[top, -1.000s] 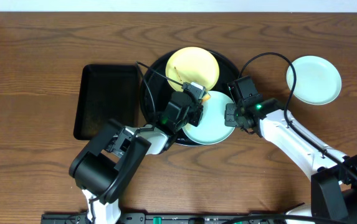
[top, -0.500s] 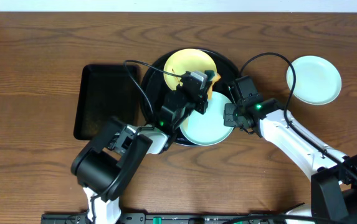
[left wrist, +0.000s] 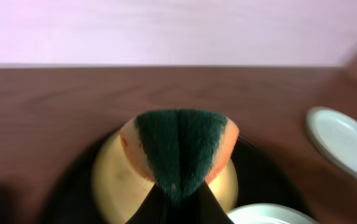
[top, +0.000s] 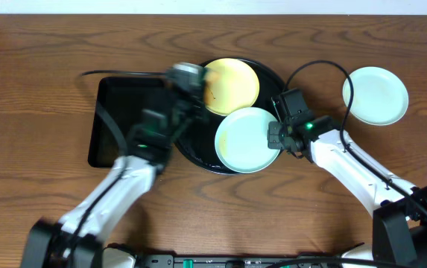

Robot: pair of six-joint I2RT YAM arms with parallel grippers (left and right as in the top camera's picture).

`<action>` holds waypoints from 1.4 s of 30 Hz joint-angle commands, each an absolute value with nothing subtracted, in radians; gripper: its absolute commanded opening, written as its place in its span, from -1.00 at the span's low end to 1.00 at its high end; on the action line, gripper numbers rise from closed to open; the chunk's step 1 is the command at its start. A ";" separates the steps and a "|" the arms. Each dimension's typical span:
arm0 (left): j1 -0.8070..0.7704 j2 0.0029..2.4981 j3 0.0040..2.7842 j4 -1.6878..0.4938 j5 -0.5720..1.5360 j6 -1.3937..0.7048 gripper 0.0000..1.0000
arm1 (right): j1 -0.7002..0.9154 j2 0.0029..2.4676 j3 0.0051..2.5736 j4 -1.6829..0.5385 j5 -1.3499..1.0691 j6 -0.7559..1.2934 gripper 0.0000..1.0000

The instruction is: Clean dirty plates on tray and stack at the side

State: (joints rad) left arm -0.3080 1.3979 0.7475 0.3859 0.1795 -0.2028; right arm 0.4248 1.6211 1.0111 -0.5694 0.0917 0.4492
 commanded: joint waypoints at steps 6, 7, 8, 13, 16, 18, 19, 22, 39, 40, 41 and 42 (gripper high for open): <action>-0.020 1.277 0.751 0.032 0.247 -0.299 -0.85 | 0.488 1.526 1.177 -0.579 0.342 0.194 -0.97; -0.005 1.281 0.751 0.007 0.248 -0.302 -0.85 | 0.500 1.523 1.185 -0.579 0.377 0.173 -0.97; 0.020 1.290 0.751 -0.033 0.248 -0.302 -0.85 | 0.522 1.522 1.198 -0.579 0.443 0.141 -0.97; 0.092 1.355 0.750 -0.111 0.248 -0.301 -0.85 | 0.643 1.522 1.218 -0.537 0.776 0.004 -0.97; 0.109 1.407 0.750 -0.112 0.248 -0.301 -0.85 | 0.718 1.523 1.218 -0.494 0.967 -0.034 -0.97; 0.111 1.450 0.750 -0.111 0.248 -0.299 -0.85 | 0.770 1.523 1.218 -0.451 1.094 -0.067 -0.97; 0.111 1.469 0.750 -0.111 0.248 -0.297 -0.85 | 0.793 1.523 1.218 -0.427 1.149 -0.084 -0.97; 0.111 1.520 0.750 -0.110 0.248 -0.297 -0.85 | 0.853 1.523 1.218 -0.354 1.252 -0.151 -0.97; 0.111 1.548 0.750 -0.062 0.247 -0.297 -0.85 | 0.956 1.523 1.217 -0.229 1.365 -0.231 -0.97; 0.111 1.548 0.750 -0.062 0.247 -0.297 -0.85 | 0.956 1.523 1.217 -0.218 1.362 -0.243 -0.97; 0.111 1.548 0.750 -0.062 0.247 -0.297 -0.84 | 0.956 1.523 1.217 -0.214 1.354 -0.253 -0.97; 0.111 1.548 0.750 -0.062 0.247 -0.297 -0.85 | 0.956 1.523 1.217 -0.212 1.342 -0.265 -0.97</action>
